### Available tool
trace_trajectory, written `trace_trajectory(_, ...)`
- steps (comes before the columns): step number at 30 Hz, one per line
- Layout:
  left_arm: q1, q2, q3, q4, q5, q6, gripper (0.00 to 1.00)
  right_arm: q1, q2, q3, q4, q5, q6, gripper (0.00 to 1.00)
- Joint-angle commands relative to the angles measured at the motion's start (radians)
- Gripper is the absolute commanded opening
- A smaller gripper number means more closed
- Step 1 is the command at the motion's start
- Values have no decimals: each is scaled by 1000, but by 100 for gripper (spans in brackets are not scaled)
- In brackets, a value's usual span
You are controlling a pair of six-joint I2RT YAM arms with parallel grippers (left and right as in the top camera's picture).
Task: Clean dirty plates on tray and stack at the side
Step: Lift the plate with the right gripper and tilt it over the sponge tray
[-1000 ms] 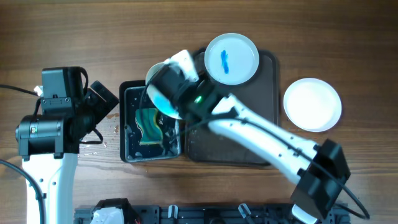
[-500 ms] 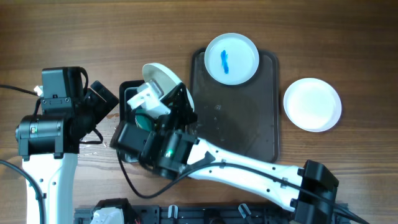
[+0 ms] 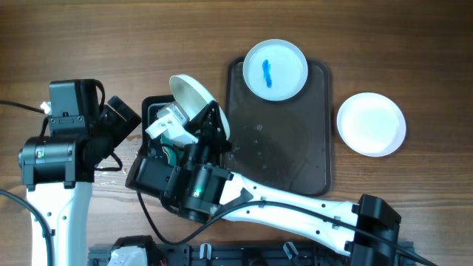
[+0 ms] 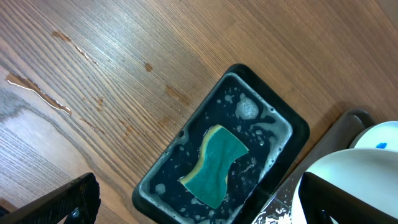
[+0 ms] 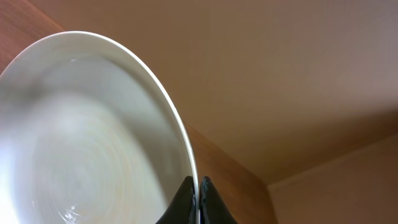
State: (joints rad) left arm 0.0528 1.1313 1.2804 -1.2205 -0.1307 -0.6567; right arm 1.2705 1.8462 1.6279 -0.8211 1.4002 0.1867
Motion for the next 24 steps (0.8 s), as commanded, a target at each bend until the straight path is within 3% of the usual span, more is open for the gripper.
trace_trajectory(1,5,-3,14,0,-5,-2,100,6,-25,33,10,48,-5,4)
trace_trajectory(11,5,-3,14,0,-5,-2,100,6,-25,33,81,47,-82,4)
trace_trajectory(24,5,-3,14,0,-5,-2,100,5,-25,33,83,-16,-72,4)
